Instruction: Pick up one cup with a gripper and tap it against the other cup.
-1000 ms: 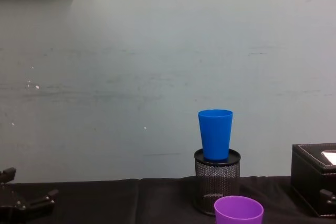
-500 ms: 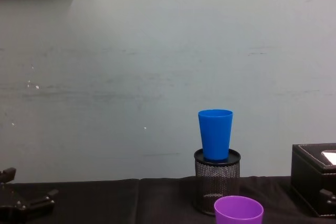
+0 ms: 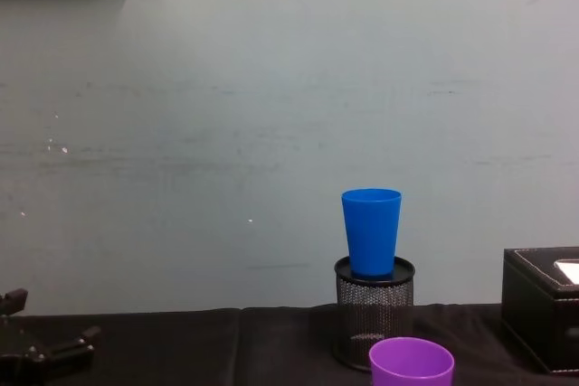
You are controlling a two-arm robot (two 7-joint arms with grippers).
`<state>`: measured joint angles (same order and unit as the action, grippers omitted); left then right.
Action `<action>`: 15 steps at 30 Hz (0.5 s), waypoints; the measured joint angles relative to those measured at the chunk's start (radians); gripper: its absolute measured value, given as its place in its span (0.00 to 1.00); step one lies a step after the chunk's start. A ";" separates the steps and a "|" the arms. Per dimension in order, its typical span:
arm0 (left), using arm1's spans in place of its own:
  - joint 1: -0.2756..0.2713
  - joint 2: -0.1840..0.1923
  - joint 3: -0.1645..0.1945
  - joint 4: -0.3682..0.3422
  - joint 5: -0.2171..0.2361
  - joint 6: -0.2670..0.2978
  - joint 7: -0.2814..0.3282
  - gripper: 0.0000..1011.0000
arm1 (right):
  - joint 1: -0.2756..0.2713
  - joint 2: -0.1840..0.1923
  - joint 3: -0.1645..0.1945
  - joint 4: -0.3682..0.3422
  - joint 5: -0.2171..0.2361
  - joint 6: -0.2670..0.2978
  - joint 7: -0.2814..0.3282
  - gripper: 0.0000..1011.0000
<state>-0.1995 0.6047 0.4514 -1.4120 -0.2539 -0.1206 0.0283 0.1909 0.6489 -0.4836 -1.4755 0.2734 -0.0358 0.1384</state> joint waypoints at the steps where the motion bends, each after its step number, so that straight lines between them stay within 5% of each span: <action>1: 0.000 0.000 0.000 0.000 0.000 0.000 0.000 0.99 | -0.001 0.002 -0.003 -0.004 0.011 0.001 0.028 0.99; 7: 0.000 0.000 0.000 0.000 0.000 0.000 0.000 0.99 | 0.013 -0.022 -0.020 0.006 0.102 -0.012 0.215 0.99; 15: 0.000 0.000 0.000 0.000 0.000 0.000 0.000 0.99 | 0.064 -0.094 -0.035 0.081 0.096 -0.012 0.259 0.99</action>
<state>-0.1995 0.6047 0.4514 -1.4120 -0.2539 -0.1206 0.0283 0.2552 0.5553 -0.5182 -1.3947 0.3697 -0.0475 0.3976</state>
